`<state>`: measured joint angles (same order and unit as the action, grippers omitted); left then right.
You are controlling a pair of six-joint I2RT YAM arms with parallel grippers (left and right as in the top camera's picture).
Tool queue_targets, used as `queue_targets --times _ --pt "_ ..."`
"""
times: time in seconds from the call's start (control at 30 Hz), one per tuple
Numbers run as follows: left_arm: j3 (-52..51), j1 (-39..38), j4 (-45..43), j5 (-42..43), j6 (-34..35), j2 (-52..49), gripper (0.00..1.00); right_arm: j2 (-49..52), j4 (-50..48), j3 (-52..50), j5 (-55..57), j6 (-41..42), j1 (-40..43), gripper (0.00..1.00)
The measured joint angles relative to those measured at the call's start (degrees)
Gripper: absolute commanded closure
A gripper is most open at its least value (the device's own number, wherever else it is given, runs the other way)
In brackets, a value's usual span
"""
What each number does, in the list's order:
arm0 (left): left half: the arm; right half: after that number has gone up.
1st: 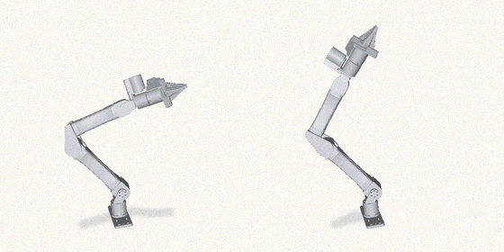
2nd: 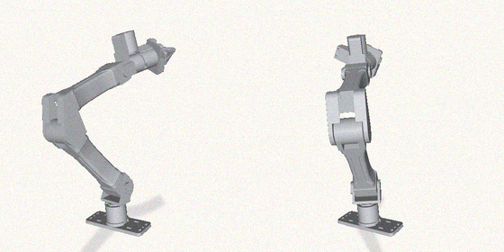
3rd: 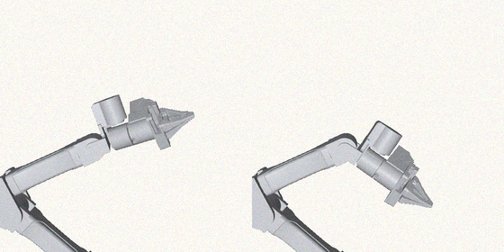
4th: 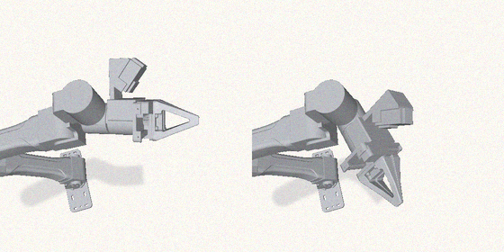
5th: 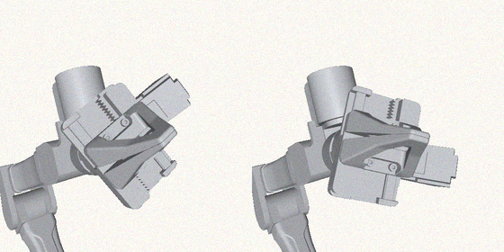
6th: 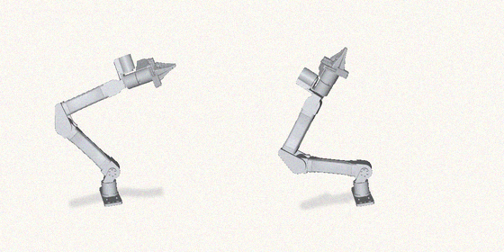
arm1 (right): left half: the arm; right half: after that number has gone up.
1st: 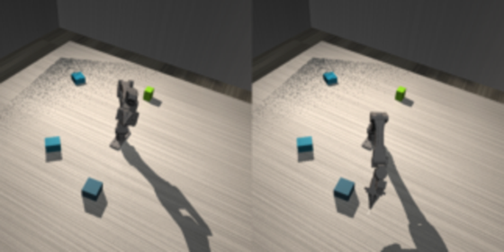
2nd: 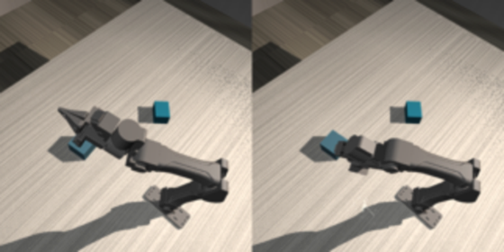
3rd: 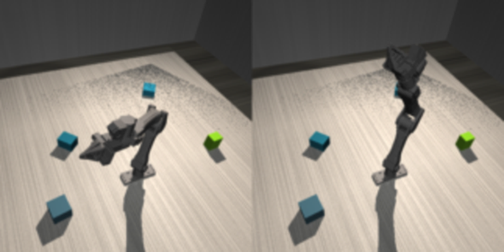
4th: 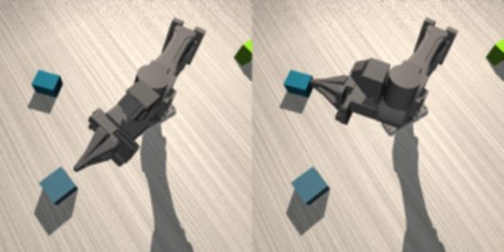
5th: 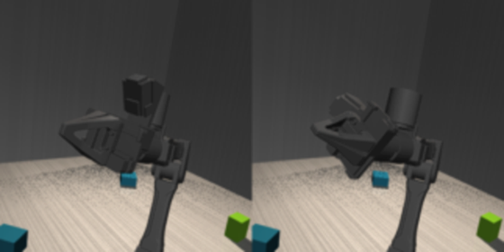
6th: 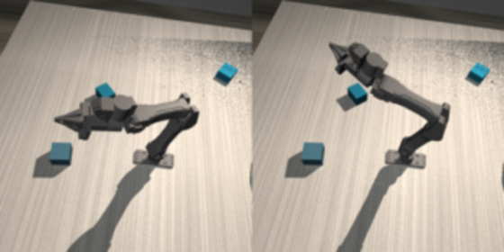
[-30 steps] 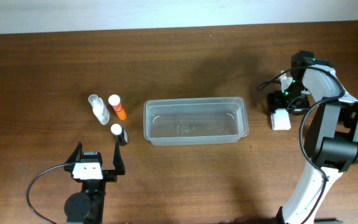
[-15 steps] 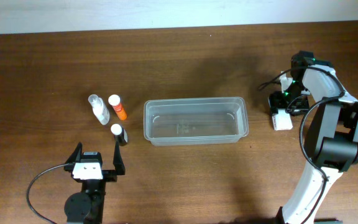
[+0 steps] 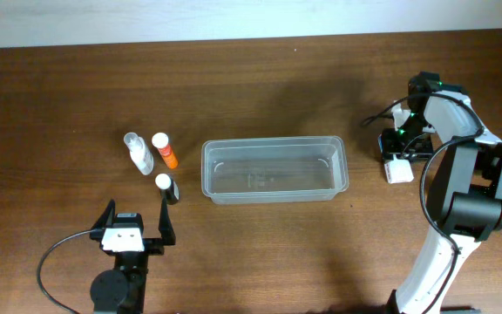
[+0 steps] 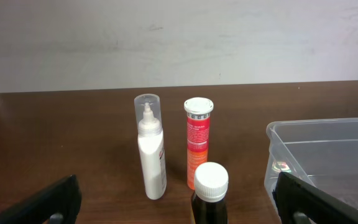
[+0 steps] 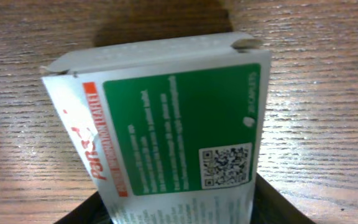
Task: Pack container
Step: 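Lower the right gripper and grasp the Panadol box, then lift the Panadol box and carry it left over the clear container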
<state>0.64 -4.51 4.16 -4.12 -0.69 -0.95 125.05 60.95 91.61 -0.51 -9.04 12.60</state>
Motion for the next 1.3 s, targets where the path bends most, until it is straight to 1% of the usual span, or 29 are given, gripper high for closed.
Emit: queue_targets --times 0.23,0.67,0.9,1.03,1.13,1.3 --pt "0.0 0.0 -0.02 0.0 0.0 0.0 0.01 -1.55 0.11 -0.02 -3.15 0.04 -0.02 0.5" --pt "0.0 0.0 -0.02 0.0 0.0 0.0 0.0 -17.49 0.76 -0.02 -4.83 -0.15 -0.09 0.49" --pt "0.0 0.0 -0.02 0.0 0.0 0.0 0.0 -18.08 0.26 -0.15 -4.96 -0.92 -0.5 0.48" --pt "0.0 0.0 -0.02 0.0 0.0 0.0 0.01 -18.08 -1.68 -2.01 -4.94 -1.92 -0.5 0.44" --pt "0.0 0.0 -0.02 0.0 0.0 0.0 0.01 -18.05 -3.39 -3.91 -4.94 -2.69 -0.5 0.35" --pt "0.0 0.0 -0.02 0.02 0.0 0.0 0.01 -18.05 -8.61 -8.37 -4.24 -3.76 -0.5 0.26"
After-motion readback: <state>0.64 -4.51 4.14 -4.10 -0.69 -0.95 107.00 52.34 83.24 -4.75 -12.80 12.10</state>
